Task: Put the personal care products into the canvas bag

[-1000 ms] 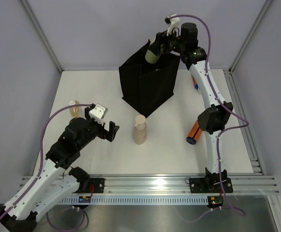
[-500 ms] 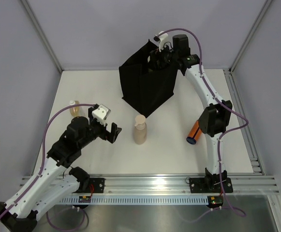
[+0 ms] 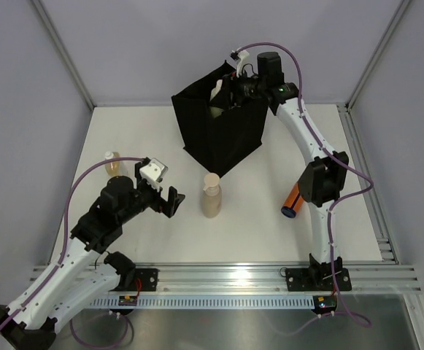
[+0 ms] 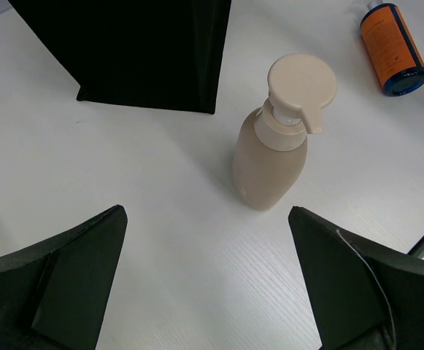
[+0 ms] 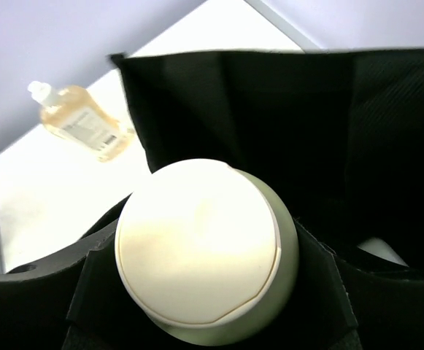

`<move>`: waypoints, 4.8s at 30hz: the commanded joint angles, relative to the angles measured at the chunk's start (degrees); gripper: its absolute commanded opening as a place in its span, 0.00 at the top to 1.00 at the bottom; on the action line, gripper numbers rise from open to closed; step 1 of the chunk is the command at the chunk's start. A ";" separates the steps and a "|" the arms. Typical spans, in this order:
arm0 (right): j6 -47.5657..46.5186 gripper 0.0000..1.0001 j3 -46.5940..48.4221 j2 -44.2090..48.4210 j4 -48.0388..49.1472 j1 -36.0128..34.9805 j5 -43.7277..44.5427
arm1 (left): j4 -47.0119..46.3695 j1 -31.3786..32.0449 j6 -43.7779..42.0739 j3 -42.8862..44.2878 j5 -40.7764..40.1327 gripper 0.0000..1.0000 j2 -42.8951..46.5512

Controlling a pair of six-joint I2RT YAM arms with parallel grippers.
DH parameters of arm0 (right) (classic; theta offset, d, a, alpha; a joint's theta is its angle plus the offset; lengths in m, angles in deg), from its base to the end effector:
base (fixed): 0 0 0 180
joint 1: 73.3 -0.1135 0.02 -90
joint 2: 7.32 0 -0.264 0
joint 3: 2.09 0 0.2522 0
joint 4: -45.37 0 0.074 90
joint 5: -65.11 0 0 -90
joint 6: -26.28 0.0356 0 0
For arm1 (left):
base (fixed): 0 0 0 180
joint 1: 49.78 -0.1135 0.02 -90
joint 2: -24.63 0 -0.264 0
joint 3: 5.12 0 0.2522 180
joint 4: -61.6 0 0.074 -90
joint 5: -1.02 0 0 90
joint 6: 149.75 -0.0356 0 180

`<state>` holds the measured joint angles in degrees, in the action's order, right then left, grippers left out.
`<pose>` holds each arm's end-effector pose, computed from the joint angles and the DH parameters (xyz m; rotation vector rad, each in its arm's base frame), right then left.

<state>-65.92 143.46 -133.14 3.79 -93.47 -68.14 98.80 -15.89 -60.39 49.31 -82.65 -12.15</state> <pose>0.4653 0.1969 0.3755 -0.8636 1.7555 0.9395 0.1240 -0.0880 0.3114 0.6480 1.8299 -0.4946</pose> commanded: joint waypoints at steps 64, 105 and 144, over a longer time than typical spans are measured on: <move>-14.51 0.01 -65.41 62.97 -7.18 28.77 -14.06 | -32.57 20.34 15.68 -4.45 -24.16 0.01 -28.17; -13.54 0.01 -73.96 67.72 -2.77 34.75 -17.22 | -31.79 5.32 4.07 52.64 -8.09 1.00 -48.55; -14.94 0.01 -74.04 63.68 -3.83 34.84 -15.03 | -19.76 -6.73 2.75 58.47 5.89 0.06 -68.17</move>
<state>-79.49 69.34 -69.08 -0.77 -59.00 -83.92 80.25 -22.32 -58.88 106.01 -78.19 -82.90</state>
